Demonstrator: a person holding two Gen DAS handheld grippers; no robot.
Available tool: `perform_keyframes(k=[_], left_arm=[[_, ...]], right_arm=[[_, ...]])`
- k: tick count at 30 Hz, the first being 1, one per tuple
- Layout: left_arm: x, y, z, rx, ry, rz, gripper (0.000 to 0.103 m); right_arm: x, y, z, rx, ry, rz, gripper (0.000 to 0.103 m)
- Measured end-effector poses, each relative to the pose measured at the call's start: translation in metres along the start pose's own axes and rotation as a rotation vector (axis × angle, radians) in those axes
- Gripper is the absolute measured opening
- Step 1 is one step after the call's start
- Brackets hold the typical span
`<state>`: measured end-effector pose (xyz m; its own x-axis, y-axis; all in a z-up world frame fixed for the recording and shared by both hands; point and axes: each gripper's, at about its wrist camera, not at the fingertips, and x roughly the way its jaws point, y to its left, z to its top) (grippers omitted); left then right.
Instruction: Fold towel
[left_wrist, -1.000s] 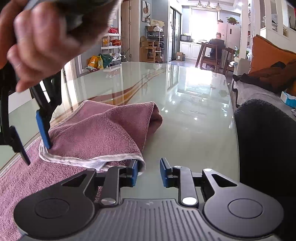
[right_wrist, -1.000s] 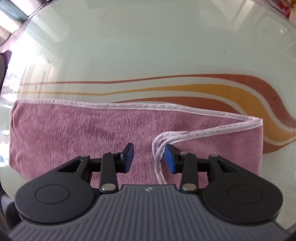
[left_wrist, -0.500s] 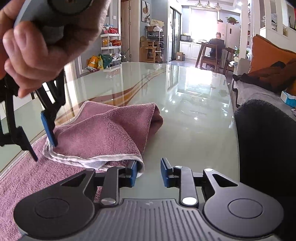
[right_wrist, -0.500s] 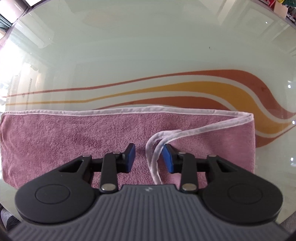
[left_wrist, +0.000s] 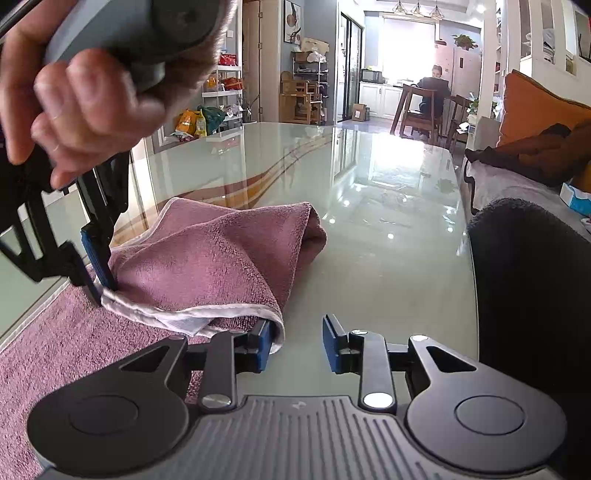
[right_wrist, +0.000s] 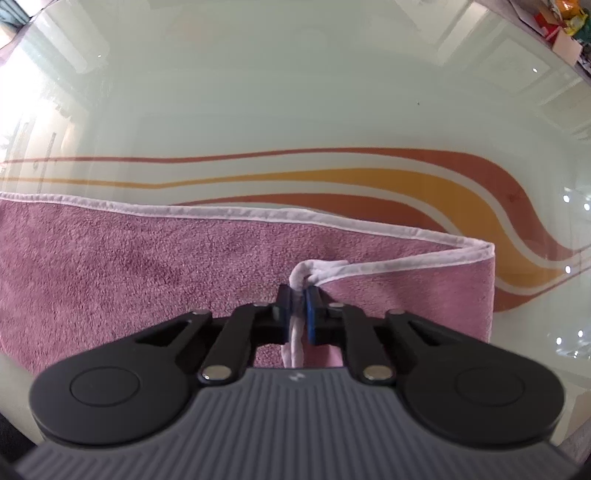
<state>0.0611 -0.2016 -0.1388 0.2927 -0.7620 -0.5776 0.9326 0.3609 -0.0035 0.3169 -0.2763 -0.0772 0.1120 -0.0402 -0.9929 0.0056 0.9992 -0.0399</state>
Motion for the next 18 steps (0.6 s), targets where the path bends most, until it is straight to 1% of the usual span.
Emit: perform_keyframes(k=[5, 10, 13, 15, 18], left_arm=[[-0.004, 0.001, -0.001, -0.005, -0.019, -0.005, 0.033], [-0.005, -0.006, -0.004, 0.053, -0.027, 0.017, 0.036], [-0.009, -0.007, -0.001, 0.047, -0.048, 0.002, 0.037], [-0.009, -0.006, 0.000, 0.038, -0.046, -0.013, 0.040], [-0.005, -0.007, 0.000, 0.051, -0.036, 0.000, 0.040]], right_arm=[[-0.014, -0.013, -0.004, 0.004, -0.040, 0.059, 0.007], [-0.020, -0.021, -0.009, 0.017, -0.067, 0.113, 0.007], [-0.024, -0.026, -0.012, 0.013, -0.072, 0.139, 0.007], [-0.025, -0.028, -0.011, 0.012, -0.073, 0.150, 0.007], [-0.033, -0.024, -0.024, 0.009, -0.081, 0.165, 0.007]])
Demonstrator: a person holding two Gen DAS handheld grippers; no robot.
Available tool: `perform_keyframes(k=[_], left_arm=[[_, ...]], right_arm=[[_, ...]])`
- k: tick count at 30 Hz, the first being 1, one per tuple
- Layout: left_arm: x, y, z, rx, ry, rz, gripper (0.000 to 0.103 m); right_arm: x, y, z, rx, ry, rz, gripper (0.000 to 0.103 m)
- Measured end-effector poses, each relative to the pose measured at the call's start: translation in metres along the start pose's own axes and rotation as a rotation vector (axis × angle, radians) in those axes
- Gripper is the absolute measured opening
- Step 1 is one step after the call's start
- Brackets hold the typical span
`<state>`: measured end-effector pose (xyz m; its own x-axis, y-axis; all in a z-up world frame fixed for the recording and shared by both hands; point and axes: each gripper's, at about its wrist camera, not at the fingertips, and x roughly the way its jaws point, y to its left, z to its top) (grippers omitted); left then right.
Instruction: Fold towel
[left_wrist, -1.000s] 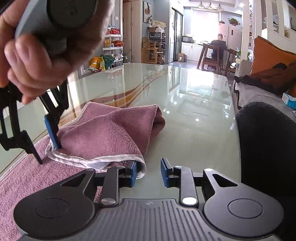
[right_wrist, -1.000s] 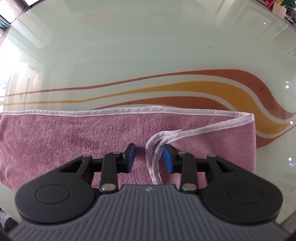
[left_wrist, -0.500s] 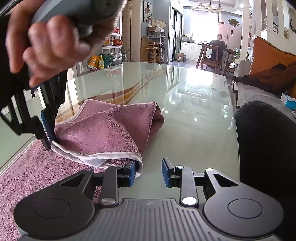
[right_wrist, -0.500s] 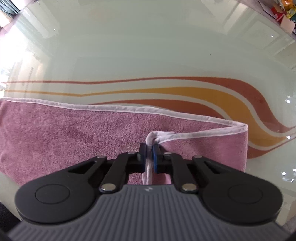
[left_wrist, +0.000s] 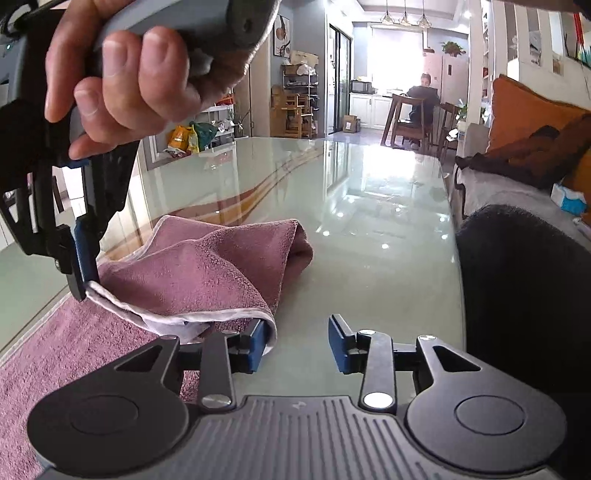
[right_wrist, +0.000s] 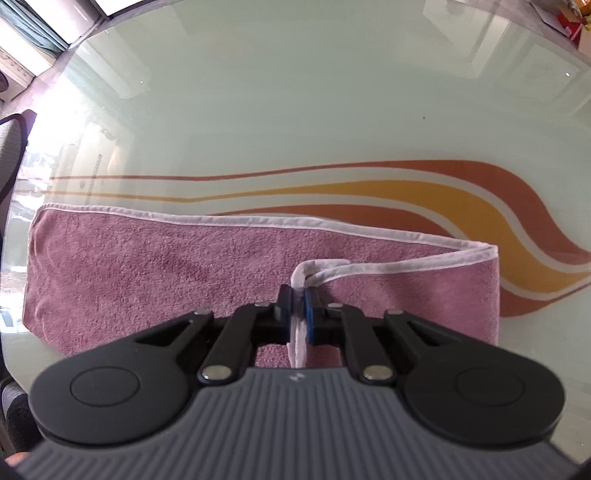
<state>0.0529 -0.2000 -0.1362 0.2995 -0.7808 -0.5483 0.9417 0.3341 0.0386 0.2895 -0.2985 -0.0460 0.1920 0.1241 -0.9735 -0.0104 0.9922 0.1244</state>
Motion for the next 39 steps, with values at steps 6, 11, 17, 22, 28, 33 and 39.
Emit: perform_keyframes(k=[6, 11, 17, 22, 28, 33, 39], left_arm=[[0.004, 0.006, 0.001, -0.072, 0.013, 0.060, 0.021], [0.003, 0.018, -0.001, -0.151, 0.032, 0.035, 0.003], [-0.016, 0.028, 0.000, -0.175, 0.019, 0.019, 0.002], [-0.057, 0.050, 0.006, -0.189, -0.025, 0.031, 0.002], [-0.123, 0.076, 0.022, -0.230, -0.079, 0.063, 0.002], [-0.159, 0.085, 0.019, -0.224, -0.034, 0.137, 0.002], [-0.181, 0.081, 0.001, -0.258, -0.002, 0.228, 0.003]], right_arm=[[-0.001, -0.006, 0.005, 0.008, -0.013, 0.018, 0.007], [-0.005, -0.011, 0.006, 0.013, -0.017, 0.017, 0.007], [-0.015, -0.015, 0.010, 0.032, -0.044, 0.026, 0.007], [-0.049, -0.017, 0.015, 0.052, -0.118, 0.100, 0.006], [-0.092, -0.013, 0.018, 0.049, -0.184, 0.169, 0.006], [-0.098, 0.008, 0.020, 0.012, -0.195, 0.212, 0.006], [-0.091, 0.059, 0.029, -0.058, -0.197, 0.253, 0.006]])
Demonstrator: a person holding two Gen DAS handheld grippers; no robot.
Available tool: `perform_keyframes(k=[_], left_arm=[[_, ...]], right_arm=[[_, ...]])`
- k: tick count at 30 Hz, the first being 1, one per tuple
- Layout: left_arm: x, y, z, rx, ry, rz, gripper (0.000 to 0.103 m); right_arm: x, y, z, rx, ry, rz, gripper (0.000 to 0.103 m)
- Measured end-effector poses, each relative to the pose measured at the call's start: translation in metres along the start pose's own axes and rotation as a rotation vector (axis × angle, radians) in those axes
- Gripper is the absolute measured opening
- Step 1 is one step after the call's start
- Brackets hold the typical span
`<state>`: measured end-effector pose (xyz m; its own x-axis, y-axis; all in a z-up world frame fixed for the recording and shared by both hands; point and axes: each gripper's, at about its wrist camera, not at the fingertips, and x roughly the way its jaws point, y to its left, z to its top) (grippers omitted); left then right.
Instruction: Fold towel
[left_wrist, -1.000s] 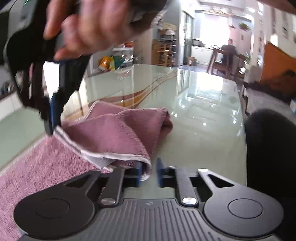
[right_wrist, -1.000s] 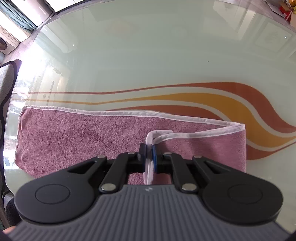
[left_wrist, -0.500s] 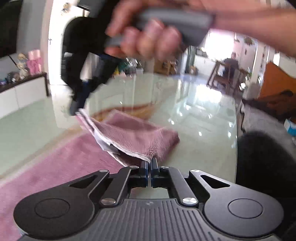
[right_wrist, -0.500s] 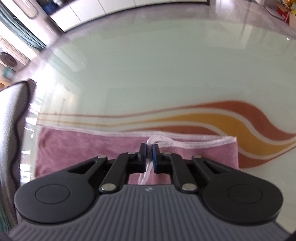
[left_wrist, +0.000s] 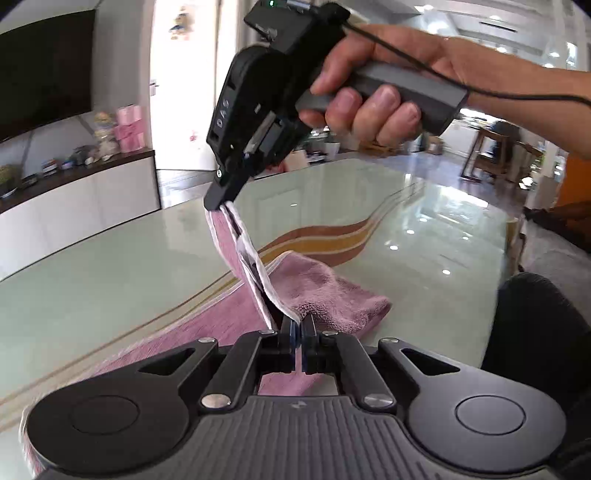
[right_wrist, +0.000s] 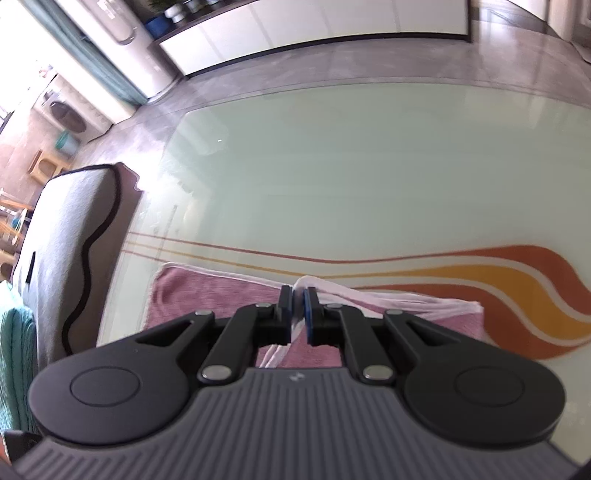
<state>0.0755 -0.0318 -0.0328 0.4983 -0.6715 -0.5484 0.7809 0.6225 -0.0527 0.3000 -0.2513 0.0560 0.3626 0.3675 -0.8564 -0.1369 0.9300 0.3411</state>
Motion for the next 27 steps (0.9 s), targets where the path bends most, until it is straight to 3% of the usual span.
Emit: perform_keyframes(k=[7, 15, 18, 19, 20, 24, 27], left_arm=[[-0.027, 0.025, -0.031, -0.124, 0.008, 0.097, 0.004], [-0.048, 0.061, -0.067, -0.227, 0.040, 0.119, 0.005], [-0.047, 0.067, -0.078, -0.262, 0.053, 0.115, 0.007], [-0.045, 0.067, -0.080, -0.268, 0.059, 0.110, 0.007], [-0.043, 0.066, -0.081, -0.268, 0.068, 0.105, 0.007], [-0.037, 0.061, -0.086, -0.265, 0.079, 0.108, 0.011], [-0.037, 0.061, -0.094, -0.294, 0.081, 0.105, 0.011]], right_arm=[[0.045, 0.059, 0.019, -0.077, 0.043, 0.009, 0.006], [0.086, 0.115, 0.031, -0.139, 0.084, 0.006, 0.002], [0.100, 0.126, 0.029, -0.216, 0.155, -0.014, 0.005], [0.105, 0.128, 0.029, -0.248, 0.177, -0.043, 0.012], [0.111, 0.131, 0.029, -0.289, 0.204, -0.068, 0.023], [0.128, 0.141, 0.025, -0.540, 0.287, -0.065, 0.029], [0.128, 0.152, 0.006, -0.885, 0.272, -0.033, 0.041]])
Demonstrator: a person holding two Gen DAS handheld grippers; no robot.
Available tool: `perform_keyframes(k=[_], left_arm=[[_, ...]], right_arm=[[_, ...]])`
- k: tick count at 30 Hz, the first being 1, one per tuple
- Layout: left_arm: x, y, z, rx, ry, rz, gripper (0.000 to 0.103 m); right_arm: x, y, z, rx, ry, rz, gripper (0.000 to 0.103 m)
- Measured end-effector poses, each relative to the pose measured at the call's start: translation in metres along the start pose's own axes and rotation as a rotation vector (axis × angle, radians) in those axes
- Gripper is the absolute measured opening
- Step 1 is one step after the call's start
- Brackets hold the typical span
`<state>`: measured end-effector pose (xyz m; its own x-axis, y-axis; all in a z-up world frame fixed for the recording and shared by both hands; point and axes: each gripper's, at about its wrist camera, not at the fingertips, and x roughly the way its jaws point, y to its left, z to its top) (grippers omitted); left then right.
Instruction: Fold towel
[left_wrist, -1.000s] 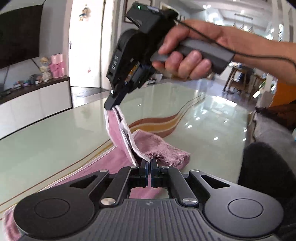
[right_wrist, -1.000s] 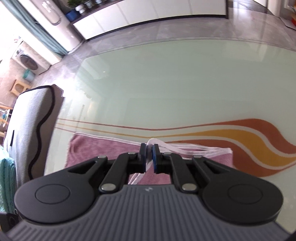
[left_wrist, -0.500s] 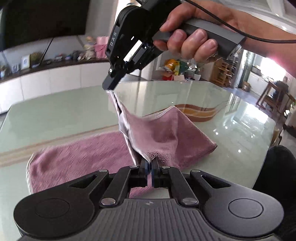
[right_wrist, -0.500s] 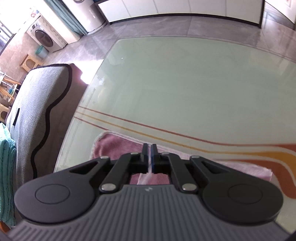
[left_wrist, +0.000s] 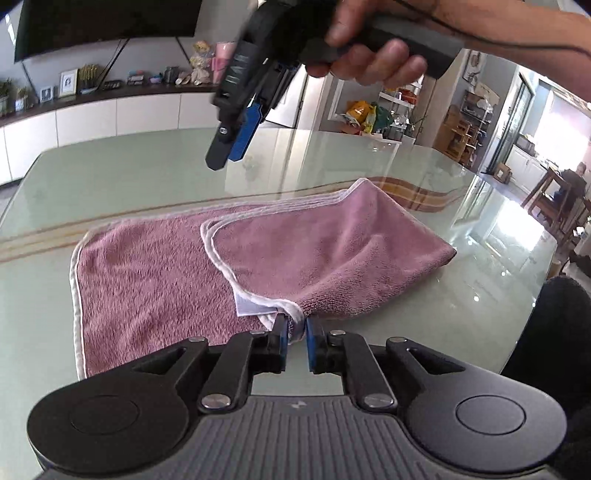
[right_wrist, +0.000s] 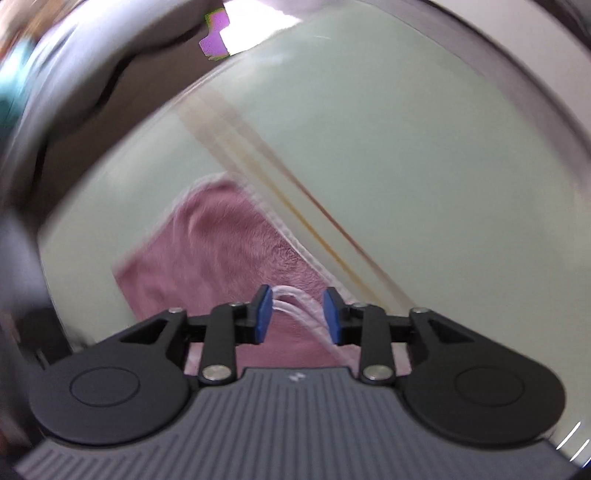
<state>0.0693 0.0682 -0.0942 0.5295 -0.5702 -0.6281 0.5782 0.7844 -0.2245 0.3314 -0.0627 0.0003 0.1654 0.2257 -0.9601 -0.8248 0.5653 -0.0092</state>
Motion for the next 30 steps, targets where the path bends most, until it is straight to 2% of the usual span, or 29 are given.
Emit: perform_keyframes(k=[2, 4, 6, 8, 11, 17, 24, 26, 30], left_arm=[[0.004, 0.000, -0.004, -0.013, 0.002, -0.004, 0.012], [0.007, -0.001, -0.008, -0.018, 0.004, -0.007, 0.013], [0.010, -0.001, -0.010, -0.015, 0.007, -0.001, 0.014], [0.012, -0.001, -0.010, -0.014, 0.006, -0.004, 0.014], [0.014, 0.002, -0.010, -0.026, 0.008, -0.020, 0.014], [0.017, 0.003, -0.010, -0.027, 0.012, -0.043, 0.014], [0.017, 0.000, -0.011, -0.019, 0.010, -0.049, 0.016], [0.018, 0.000, -0.011, -0.017, 0.013, -0.047, 0.016], [0.019, 0.001, -0.012, -0.022, 0.017, -0.047, 0.016]], right_arm=[[0.002, 0.020, -0.011, -0.299, -0.028, 0.009, 0.048], [0.012, 0.034, -0.017, -0.474, 0.015, 0.020, 0.048], [0.024, 0.044, -0.017, -0.576, 0.059, 0.037, 0.047], [0.033, 0.047, -0.013, -0.603, 0.084, 0.065, 0.037], [0.044, 0.046, -0.006, -0.609, 0.106, 0.100, 0.029], [0.057, 0.033, 0.002, -0.617, 0.156, 0.118, 0.028], [0.064, 0.025, 0.007, -0.601, 0.168, 0.164, 0.025], [0.064, 0.022, 0.010, -0.593, 0.173, 0.176, 0.019], [0.059, 0.022, 0.015, -0.595, 0.168, 0.175, 0.016]])
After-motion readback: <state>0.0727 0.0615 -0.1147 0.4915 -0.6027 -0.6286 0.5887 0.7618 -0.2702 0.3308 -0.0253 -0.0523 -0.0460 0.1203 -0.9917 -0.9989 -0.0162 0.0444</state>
